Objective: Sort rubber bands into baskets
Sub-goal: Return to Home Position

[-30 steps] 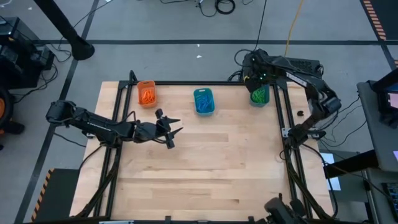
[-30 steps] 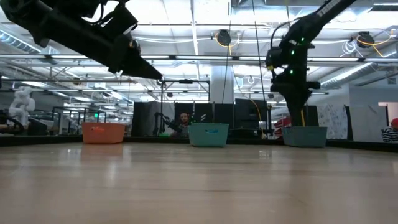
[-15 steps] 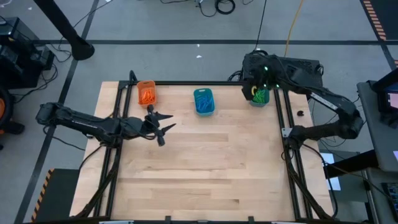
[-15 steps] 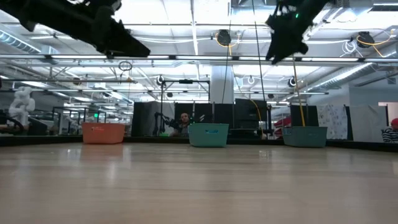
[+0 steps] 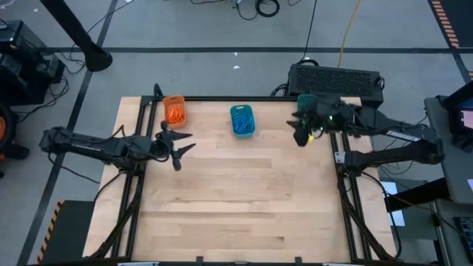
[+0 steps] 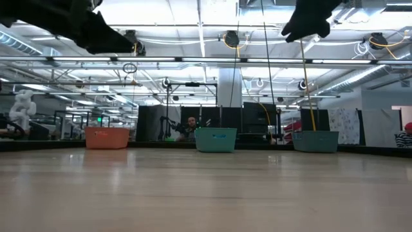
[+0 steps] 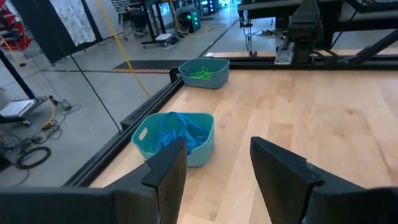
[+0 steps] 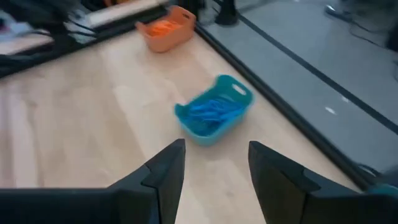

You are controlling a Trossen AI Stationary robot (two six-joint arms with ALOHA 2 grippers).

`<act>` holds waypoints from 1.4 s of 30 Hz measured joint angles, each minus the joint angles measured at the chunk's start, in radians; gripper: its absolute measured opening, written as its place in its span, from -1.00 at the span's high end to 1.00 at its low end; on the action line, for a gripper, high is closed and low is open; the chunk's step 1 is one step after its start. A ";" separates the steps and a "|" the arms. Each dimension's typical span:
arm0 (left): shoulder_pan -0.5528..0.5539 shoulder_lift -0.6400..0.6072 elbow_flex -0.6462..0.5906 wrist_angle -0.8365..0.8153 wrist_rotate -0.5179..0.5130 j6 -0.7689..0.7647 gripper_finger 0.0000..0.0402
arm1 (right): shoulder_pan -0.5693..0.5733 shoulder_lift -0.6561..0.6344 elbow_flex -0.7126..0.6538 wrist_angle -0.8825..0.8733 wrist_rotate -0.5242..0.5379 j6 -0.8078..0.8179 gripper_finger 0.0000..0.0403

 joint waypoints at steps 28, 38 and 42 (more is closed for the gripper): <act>0.102 -0.280 -0.175 -0.004 0.153 -0.061 0.08 | 0.179 -0.357 -0.899 1.011 -0.149 0.080 0.16; 0.199 -0.401 -0.250 -0.009 0.252 -0.090 0.18 | 0.179 -0.380 -1.048 1.218 -0.152 0.096 0.16; 0.226 -0.419 -0.290 0.011 0.272 -0.109 0.18 | 0.179 -0.380 -1.106 1.293 -0.157 0.098 0.16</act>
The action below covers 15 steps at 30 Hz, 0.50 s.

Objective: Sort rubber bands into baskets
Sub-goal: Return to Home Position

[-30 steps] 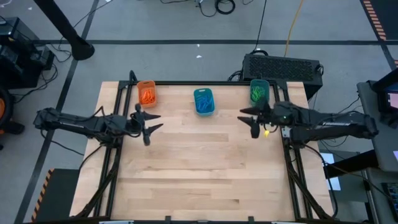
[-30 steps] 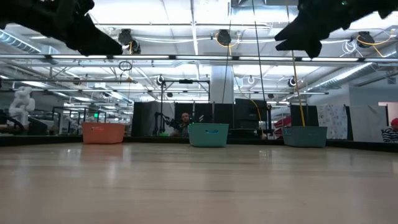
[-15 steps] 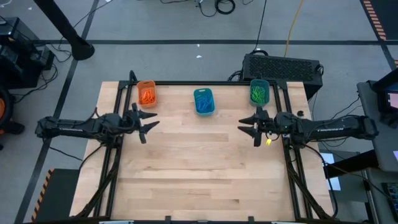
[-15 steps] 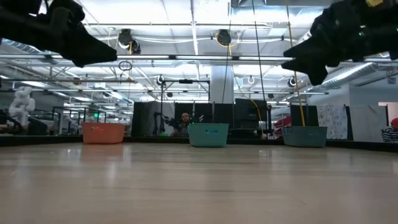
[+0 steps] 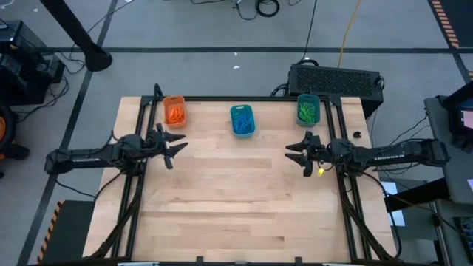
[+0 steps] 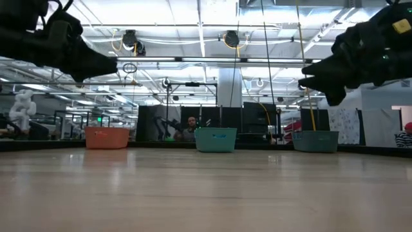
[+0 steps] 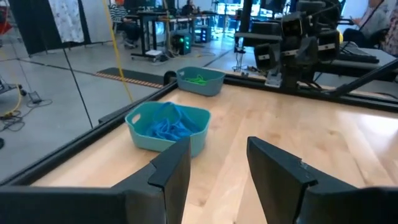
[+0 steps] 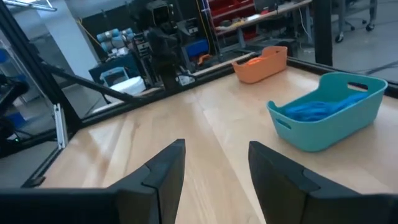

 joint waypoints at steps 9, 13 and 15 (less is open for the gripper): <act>0.041 -0.009 -0.041 0.068 0.177 -0.007 0.19 | 0.000 0.001 0.003 -0.018 -0.082 -0.087 0.16; 0.060 -0.038 -0.067 0.077 0.156 -0.039 0.19 | -0.006 -0.023 0.003 -0.045 -0.079 -0.104 0.16; 0.070 -0.060 -0.064 0.059 0.145 -0.050 0.19 | -0.006 -0.062 0.004 -0.099 -0.078 -0.104 0.16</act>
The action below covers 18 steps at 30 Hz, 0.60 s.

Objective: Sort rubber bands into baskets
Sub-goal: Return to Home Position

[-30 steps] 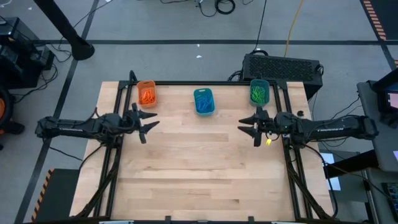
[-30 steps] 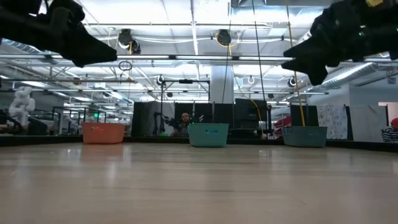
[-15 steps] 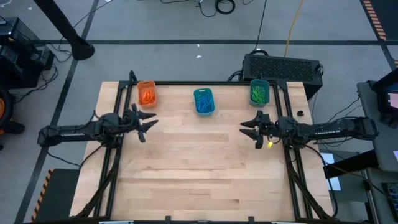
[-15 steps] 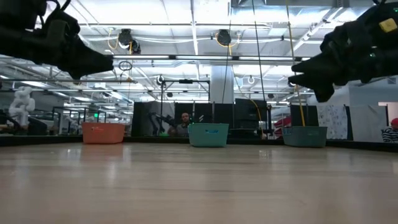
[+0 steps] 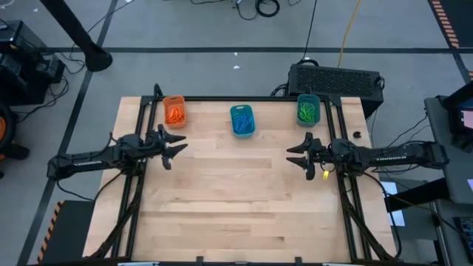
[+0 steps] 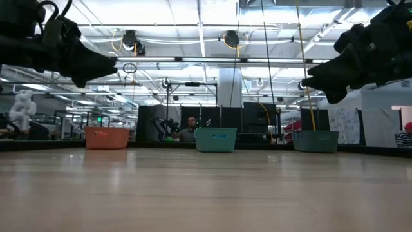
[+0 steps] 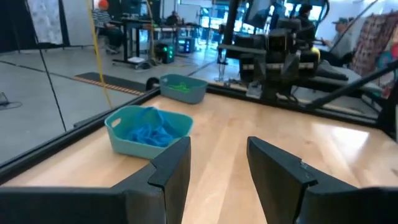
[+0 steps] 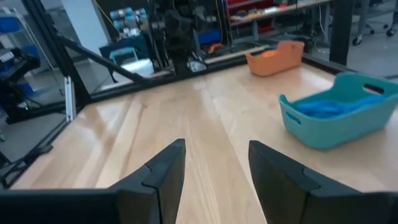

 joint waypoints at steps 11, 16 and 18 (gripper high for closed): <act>0.009 -0.128 0.004 -0.135 0.024 -0.029 0.19 | 0.000 -0.208 0.000 -0.307 0.065 -0.003 0.16; 0.008 -0.155 0.001 -0.160 0.059 -0.063 0.19 | 0.000 -0.244 0.000 -0.339 0.055 -0.021 0.16; 0.007 -0.155 0.001 -0.162 0.071 -0.069 0.19 | 0.000 -0.251 0.000 -0.369 0.057 -0.048 0.16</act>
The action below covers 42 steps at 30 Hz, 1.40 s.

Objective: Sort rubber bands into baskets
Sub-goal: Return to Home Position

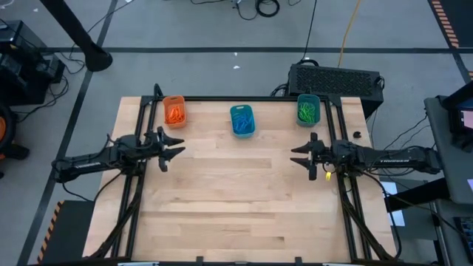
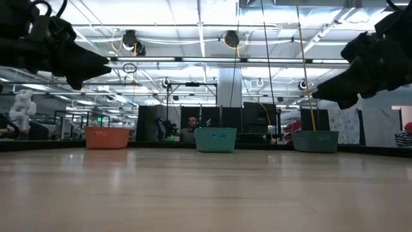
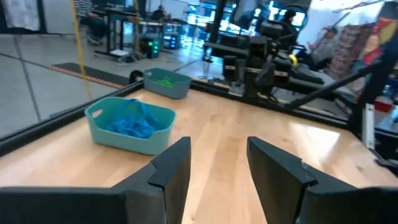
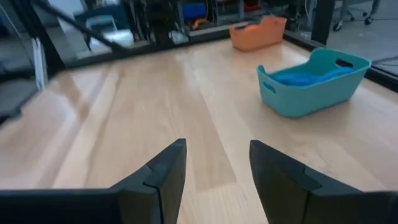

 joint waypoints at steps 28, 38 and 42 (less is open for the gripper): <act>0.001 0.007 -0.003 0.048 -0.344 0.067 0.19 | 0.000 -0.004 0.001 -0.046 0.000 -0.083 0.16; 0.001 0.007 -0.003 0.048 -0.339 0.067 0.19 | 0.000 -0.004 0.001 -0.045 0.000 -0.083 0.16; 0.001 0.007 -0.003 0.048 -0.339 0.067 0.19 | 0.000 -0.004 0.001 -0.045 0.000 -0.083 0.16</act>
